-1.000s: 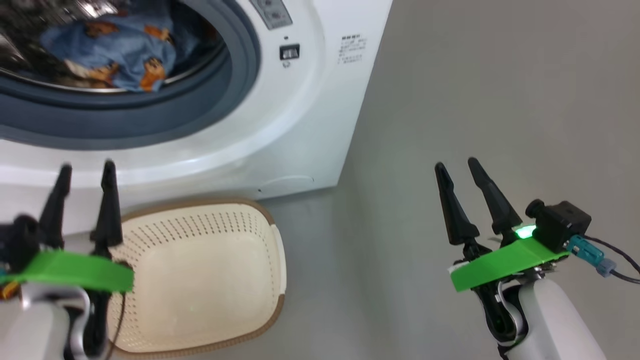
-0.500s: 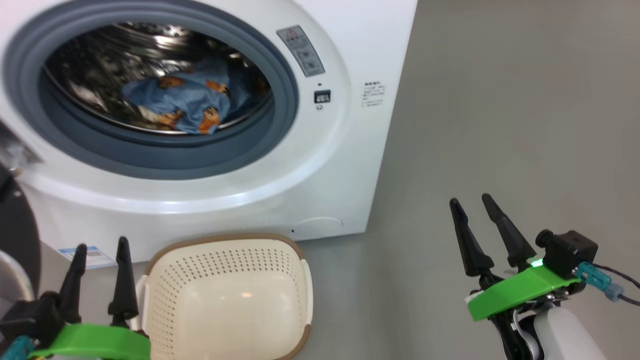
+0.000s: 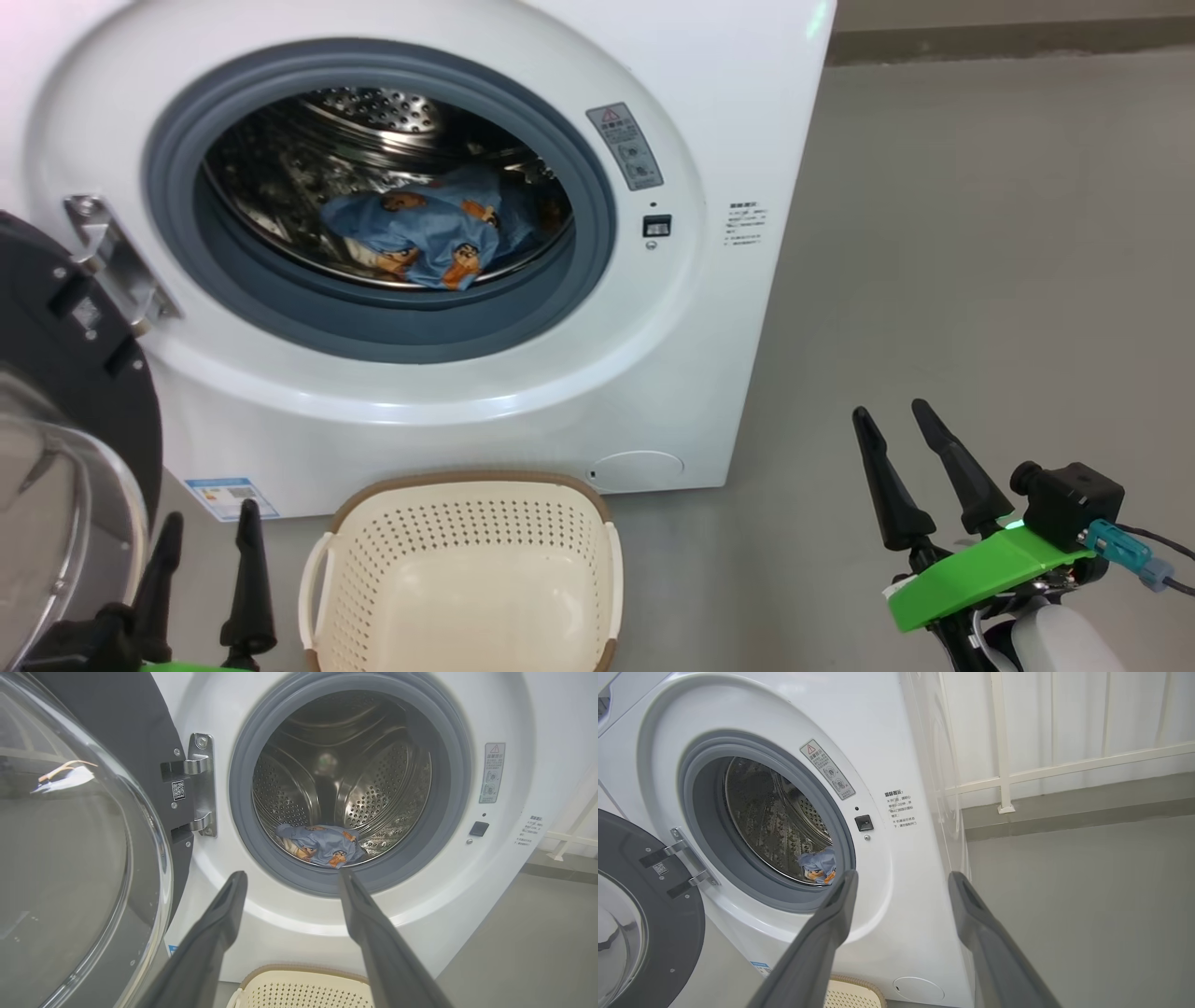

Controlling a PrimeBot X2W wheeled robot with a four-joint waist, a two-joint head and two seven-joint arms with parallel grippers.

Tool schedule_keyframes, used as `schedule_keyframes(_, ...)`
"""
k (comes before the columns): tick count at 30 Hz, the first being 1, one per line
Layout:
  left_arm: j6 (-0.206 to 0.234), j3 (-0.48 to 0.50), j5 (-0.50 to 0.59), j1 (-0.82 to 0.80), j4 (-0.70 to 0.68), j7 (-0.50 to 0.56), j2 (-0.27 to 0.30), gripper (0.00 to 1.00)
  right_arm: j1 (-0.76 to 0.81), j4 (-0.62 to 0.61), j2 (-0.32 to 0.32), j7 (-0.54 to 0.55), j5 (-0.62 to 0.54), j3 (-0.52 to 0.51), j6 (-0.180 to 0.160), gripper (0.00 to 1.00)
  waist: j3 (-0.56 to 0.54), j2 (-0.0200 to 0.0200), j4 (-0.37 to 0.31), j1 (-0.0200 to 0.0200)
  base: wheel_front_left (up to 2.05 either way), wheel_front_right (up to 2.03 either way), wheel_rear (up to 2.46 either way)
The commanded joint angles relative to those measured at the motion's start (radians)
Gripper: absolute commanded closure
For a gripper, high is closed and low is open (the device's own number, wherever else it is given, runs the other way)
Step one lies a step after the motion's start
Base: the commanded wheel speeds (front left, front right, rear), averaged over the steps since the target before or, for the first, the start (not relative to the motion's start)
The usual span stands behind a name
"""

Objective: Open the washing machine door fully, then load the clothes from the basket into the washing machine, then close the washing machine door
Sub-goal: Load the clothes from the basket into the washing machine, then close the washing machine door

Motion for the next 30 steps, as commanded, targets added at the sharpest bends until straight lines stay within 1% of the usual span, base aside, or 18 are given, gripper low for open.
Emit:
schedule_keyframes(1, -0.009, 0.04, 0.016, -0.018, -0.028, -0.005, 0.012, 0.0, 0.004, -0.026, -0.012, -0.012, 0.013, 0.021, 0.002, 0.0, -0.007, 0.0, 0.01, 0.0, 0.0, 0.0, 0.0)
schedule_keyframes(13, -0.04, 0.061, 0.01, -0.015, -0.021, -0.005, -0.009, 0.0, 0.001, -0.027, -0.021, -0.012, 0.013, 0.025, 0.002, 0.0, -0.005, 0.0, 0.011, 0.0, 0.0, 0.0, 0.0)
schedule_keyframes(30, -0.062, 0.094, 0.015, -0.019, -0.023, -0.005, -0.022, 0.0, -0.002, -0.029, -0.022, -0.012, 0.012, 0.025, 0.002, 0.0, -0.001, 0.0, 0.008, 0.0, 0.0, 0.0, 0.0)
